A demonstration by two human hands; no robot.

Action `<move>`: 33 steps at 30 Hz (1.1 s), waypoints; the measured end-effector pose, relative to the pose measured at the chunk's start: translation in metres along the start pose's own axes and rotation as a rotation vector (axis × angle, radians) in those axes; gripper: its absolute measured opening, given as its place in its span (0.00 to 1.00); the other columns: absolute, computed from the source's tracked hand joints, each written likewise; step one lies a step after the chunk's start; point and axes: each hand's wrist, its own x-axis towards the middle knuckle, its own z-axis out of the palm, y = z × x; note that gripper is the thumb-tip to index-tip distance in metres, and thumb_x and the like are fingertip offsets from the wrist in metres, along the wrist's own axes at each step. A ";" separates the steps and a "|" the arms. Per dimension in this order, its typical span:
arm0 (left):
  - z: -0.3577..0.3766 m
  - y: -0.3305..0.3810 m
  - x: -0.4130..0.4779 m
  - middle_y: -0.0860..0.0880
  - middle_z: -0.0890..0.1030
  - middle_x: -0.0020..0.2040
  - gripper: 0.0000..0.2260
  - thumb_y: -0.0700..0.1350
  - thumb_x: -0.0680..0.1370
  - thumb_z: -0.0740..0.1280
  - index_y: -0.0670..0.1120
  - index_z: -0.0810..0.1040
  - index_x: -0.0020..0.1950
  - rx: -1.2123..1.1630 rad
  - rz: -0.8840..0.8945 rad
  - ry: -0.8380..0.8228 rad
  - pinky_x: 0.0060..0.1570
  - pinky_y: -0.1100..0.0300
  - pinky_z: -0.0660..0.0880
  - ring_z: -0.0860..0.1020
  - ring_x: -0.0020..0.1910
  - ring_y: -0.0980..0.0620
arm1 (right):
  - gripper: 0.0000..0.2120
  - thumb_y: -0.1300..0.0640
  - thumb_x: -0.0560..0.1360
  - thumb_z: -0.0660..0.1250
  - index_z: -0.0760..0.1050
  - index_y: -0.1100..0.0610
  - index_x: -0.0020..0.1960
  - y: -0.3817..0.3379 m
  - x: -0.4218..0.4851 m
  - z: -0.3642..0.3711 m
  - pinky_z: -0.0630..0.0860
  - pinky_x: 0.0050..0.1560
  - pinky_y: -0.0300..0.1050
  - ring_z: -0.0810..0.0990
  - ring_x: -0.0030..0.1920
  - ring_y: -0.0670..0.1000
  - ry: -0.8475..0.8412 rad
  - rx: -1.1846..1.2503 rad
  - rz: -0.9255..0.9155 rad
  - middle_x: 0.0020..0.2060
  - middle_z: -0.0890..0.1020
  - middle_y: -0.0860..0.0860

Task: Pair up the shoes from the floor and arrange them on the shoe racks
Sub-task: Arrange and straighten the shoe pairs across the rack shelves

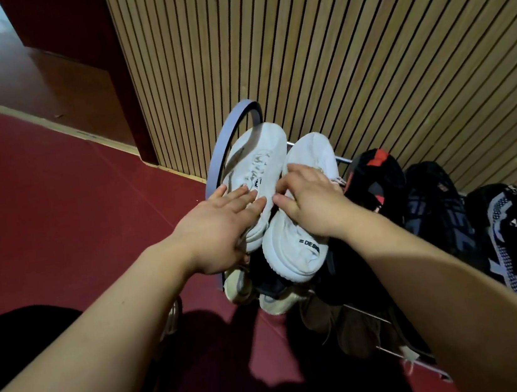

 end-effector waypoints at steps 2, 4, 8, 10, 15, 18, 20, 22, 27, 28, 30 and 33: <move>0.001 -0.002 0.000 0.49 0.45 0.78 0.40 0.58 0.76 0.64 0.50 0.41 0.77 -0.004 0.001 -0.009 0.68 0.62 0.32 0.41 0.76 0.54 | 0.26 0.39 0.77 0.58 0.58 0.46 0.72 -0.004 -0.011 -0.009 0.45 0.75 0.57 0.39 0.76 0.51 -0.144 0.119 0.052 0.77 0.46 0.49; 0.001 -0.003 0.002 0.49 0.45 0.78 0.40 0.59 0.76 0.64 0.50 0.41 0.77 -0.008 0.006 -0.018 0.69 0.61 0.33 0.41 0.76 0.54 | 0.38 0.33 0.72 0.60 0.48 0.43 0.76 -0.007 -0.026 -0.009 0.38 0.75 0.57 0.32 0.75 0.55 -0.295 0.090 0.074 0.76 0.37 0.48; 0.001 -0.007 0.003 0.49 0.43 0.78 0.42 0.61 0.75 0.64 0.50 0.39 0.77 0.011 0.028 -0.038 0.71 0.59 0.33 0.40 0.76 0.53 | 0.57 0.28 0.62 0.67 0.30 0.40 0.73 -0.010 -0.038 0.003 0.31 0.71 0.64 0.27 0.73 0.58 -0.385 -0.098 0.099 0.71 0.25 0.45; 0.000 -0.008 0.003 0.49 0.44 0.78 0.43 0.61 0.75 0.64 0.50 0.39 0.77 0.010 0.027 -0.051 0.72 0.57 0.36 0.40 0.76 0.53 | 0.61 0.30 0.62 0.70 0.25 0.41 0.72 -0.015 -0.038 0.003 0.36 0.69 0.69 0.28 0.73 0.59 -0.407 -0.169 0.122 0.70 0.23 0.45; 0.001 -0.003 0.004 0.48 0.44 0.78 0.40 0.58 0.76 0.64 0.49 0.40 0.77 0.033 0.022 -0.033 0.69 0.61 0.33 0.40 0.77 0.52 | 0.60 0.35 0.65 0.69 0.27 0.52 0.74 -0.030 -0.045 0.009 0.56 0.70 0.67 0.41 0.75 0.63 -0.325 -0.338 0.131 0.74 0.30 0.52; 0.001 -0.004 0.002 0.48 0.44 0.78 0.40 0.57 0.76 0.64 0.49 0.40 0.77 0.049 0.020 -0.042 0.67 0.62 0.32 0.41 0.76 0.53 | 0.58 0.34 0.66 0.67 0.32 0.57 0.76 -0.038 -0.041 0.003 0.68 0.64 0.59 0.54 0.74 0.62 -0.327 -0.490 0.141 0.76 0.39 0.56; -0.001 -0.002 0.003 0.48 0.44 0.78 0.39 0.56 0.77 0.63 0.49 0.40 0.77 0.056 0.001 -0.049 0.67 0.62 0.32 0.41 0.77 0.53 | 0.56 0.34 0.68 0.66 0.34 0.60 0.76 -0.045 -0.027 0.003 0.74 0.57 0.55 0.60 0.71 0.62 -0.363 -0.575 0.181 0.76 0.42 0.59; 0.001 -0.005 0.004 0.48 0.45 0.78 0.38 0.55 0.77 0.63 0.49 0.41 0.77 0.051 0.002 -0.046 0.68 0.61 0.32 0.41 0.77 0.53 | 0.51 0.38 0.72 0.65 0.37 0.62 0.76 -0.053 -0.012 0.008 0.76 0.38 0.50 0.71 0.62 0.62 -0.377 -0.631 0.219 0.76 0.44 0.63; 0.002 -0.002 0.008 0.48 0.46 0.78 0.38 0.56 0.77 0.63 0.50 0.41 0.77 0.059 0.031 -0.074 0.71 0.61 0.34 0.42 0.76 0.56 | 0.51 0.38 0.71 0.66 0.40 0.62 0.76 -0.058 -0.008 0.007 0.65 0.25 0.42 0.75 0.58 0.61 -0.428 -0.658 0.260 0.75 0.47 0.65; -0.005 0.007 0.008 0.47 0.46 0.78 0.37 0.55 0.79 0.61 0.49 0.40 0.76 0.060 0.080 -0.085 0.73 0.66 0.39 0.41 0.75 0.60 | 0.54 0.35 0.69 0.67 0.40 0.62 0.76 -0.057 -0.010 0.005 0.65 0.25 0.42 0.73 0.61 0.61 -0.438 -0.662 0.262 0.75 0.47 0.64; -0.005 0.012 0.007 0.47 0.48 0.78 0.32 0.53 0.81 0.57 0.50 0.37 0.73 0.119 0.093 -0.172 0.67 0.75 0.51 0.42 0.71 0.65 | 0.56 0.33 0.68 0.65 0.38 0.63 0.76 -0.056 -0.012 0.004 0.64 0.26 0.43 0.70 0.64 0.63 -0.435 -0.649 0.246 0.75 0.45 0.64; 0.002 -0.005 0.004 0.45 0.56 0.77 0.40 0.52 0.75 0.66 0.56 0.37 0.73 0.070 0.054 -0.008 0.74 0.46 0.47 0.50 0.76 0.50 | 0.54 0.34 0.71 0.64 0.35 0.64 0.75 -0.062 -0.013 0.003 0.68 0.29 0.45 0.68 0.65 0.64 -0.438 -0.651 0.222 0.75 0.43 0.64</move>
